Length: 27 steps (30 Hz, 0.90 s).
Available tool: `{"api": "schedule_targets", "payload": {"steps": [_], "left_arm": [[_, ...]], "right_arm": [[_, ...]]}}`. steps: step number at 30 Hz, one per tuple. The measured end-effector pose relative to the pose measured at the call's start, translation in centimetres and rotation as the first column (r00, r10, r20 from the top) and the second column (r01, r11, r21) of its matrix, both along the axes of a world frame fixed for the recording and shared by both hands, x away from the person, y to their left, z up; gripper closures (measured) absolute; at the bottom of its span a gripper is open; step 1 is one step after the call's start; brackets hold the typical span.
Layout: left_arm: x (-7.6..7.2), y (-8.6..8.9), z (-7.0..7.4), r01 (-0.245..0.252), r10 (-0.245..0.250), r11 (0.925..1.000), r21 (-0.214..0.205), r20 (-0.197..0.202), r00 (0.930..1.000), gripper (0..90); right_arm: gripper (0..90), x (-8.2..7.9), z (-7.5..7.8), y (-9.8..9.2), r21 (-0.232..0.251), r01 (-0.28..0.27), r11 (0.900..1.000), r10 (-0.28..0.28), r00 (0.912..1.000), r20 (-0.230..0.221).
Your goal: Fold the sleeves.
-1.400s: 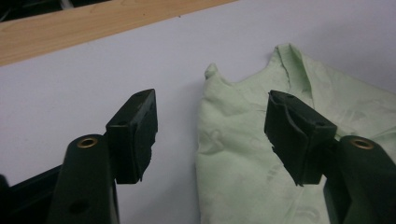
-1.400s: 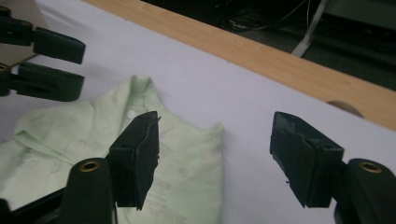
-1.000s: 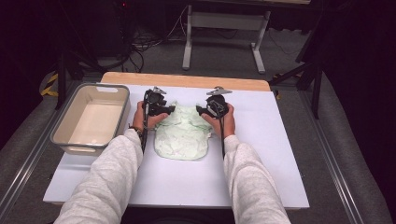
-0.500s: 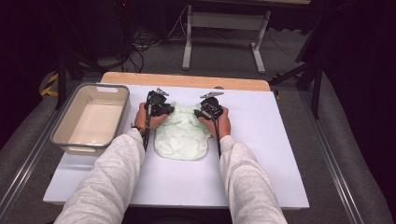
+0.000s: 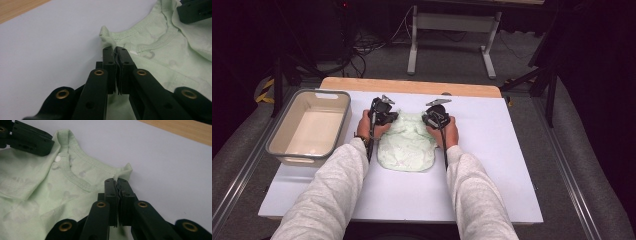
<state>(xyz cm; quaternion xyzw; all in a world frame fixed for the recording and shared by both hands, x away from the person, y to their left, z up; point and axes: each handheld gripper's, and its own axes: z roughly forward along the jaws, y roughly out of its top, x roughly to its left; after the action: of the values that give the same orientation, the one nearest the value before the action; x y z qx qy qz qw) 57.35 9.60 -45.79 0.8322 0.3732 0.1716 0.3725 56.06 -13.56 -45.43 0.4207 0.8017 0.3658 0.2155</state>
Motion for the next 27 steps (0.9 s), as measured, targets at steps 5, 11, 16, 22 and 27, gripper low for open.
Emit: {"api": "schedule_targets", "payload": {"steps": [5,11,16,22,27], "left_arm": [[-0.4,0.1,0.5,-0.023,0.025,0.9995,-0.023,0.062,0.9978,87.4],[-0.6,0.0,1.3,-0.030,0.032,0.9993,-0.021,0.102,0.9943,87.4],[-0.8,0.4,2.1,-0.047,0.051,0.9982,-0.036,0.122,0.9912,87.3],[-1.5,0.8,2.9,-0.046,0.054,0.9972,-0.059,0.147,0.9876,87.3],[-2.4,0.9,2.9,-0.040,0.051,0.9970,-0.067,0.168,0.9844,86.8]], "right_arm": [[88.7,-0.4,0.5,0.3,0.006,0.002,1.0000,-0.002,0.9990,0.044],[88.9,-1.0,1.6,0.5,0.019,0.005,0.9998,-0.007,0.9936,0.112],[89.0,-1.5,2.2,0.7,0.036,-0.010,0.9993,0.005,0.9895,0.144],[89.0,-2.2,3.0,0.8,0.064,-0.029,0.9975,0.018,0.9851,0.171],[89.0,-3.0,3.5,1.1,0.081,-0.058,0.9951,0.041,0.9809,0.190]]}}
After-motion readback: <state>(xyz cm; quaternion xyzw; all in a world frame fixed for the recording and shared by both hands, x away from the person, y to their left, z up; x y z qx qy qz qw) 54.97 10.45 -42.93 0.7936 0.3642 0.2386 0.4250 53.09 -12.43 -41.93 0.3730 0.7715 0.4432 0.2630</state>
